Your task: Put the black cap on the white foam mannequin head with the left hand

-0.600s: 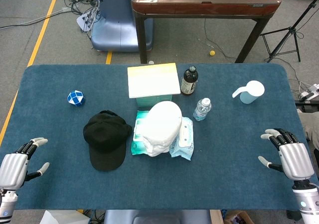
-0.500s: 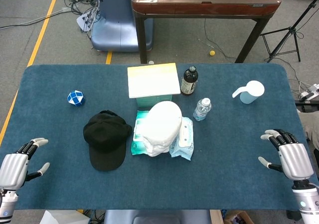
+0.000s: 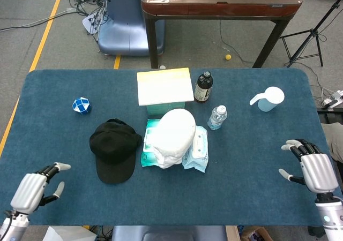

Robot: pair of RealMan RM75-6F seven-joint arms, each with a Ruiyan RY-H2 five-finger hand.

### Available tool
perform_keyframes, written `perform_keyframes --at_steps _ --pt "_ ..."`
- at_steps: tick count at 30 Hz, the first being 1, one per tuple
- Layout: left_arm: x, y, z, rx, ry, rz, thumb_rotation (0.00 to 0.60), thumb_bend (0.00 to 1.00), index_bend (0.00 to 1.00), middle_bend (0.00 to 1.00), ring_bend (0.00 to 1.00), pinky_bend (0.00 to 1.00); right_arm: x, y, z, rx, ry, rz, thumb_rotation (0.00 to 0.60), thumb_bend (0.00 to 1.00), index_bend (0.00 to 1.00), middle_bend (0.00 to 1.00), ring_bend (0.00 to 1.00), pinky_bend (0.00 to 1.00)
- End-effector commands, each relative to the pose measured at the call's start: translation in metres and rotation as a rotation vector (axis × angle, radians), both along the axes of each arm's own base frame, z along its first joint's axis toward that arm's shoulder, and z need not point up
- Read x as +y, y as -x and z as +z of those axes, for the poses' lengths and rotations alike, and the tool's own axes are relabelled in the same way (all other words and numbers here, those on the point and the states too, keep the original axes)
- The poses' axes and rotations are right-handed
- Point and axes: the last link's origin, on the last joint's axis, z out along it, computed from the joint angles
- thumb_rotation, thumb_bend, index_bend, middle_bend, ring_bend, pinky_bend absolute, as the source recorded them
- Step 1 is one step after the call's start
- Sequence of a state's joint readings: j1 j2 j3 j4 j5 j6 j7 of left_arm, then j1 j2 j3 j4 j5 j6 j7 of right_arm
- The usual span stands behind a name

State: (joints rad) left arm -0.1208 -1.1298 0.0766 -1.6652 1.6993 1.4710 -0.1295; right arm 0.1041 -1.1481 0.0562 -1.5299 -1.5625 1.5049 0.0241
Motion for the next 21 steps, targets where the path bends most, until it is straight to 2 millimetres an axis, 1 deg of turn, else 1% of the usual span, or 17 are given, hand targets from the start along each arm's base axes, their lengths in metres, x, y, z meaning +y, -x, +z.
perform_keyframes --at_steps 1,5,8,15,21 --pt "-0.003 -0.008 -0.007 -0.013 0.082 -0.011 0.6 0.71 0.33 0.35 0.39 0.54 0.001 0.0 -0.001 0.001 -0.007 0.0 0.6 0.04 0.35 0.3 0.21 0.27" --pt "0.001 -0.015 -0.018 -0.022 0.133 -0.023 0.6 0.85 0.33 0.35 0.39 0.54 0.0 0.0 0.0 0.003 -0.008 -0.004 0.6 0.04 0.35 0.3 0.21 0.27" --pt "0.008 -0.018 -0.027 -0.015 0.168 -0.03 0.6 0.9 0.33 0.35 0.39 0.53 0.0 0.001 0.001 -0.001 -0.005 -0.007 0.6 0.04 0.35 0.3 0.21 0.27" --pt "0.021 -0.026 -0.048 0.025 0.248 -0.04 0.6 0.92 0.3 0.33 0.35 0.47 0.0 0.002 0.005 -0.013 0.004 -0.008 0.6 0.04 0.35 0.3 0.21 0.27" --pt "0.035 -0.031 -0.061 0.037 0.288 -0.038 0.6 0.92 0.27 0.29 0.31 0.44 0.0 0.002 0.006 -0.015 0.002 -0.009 0.6 0.04 0.35 0.3 0.21 0.27"
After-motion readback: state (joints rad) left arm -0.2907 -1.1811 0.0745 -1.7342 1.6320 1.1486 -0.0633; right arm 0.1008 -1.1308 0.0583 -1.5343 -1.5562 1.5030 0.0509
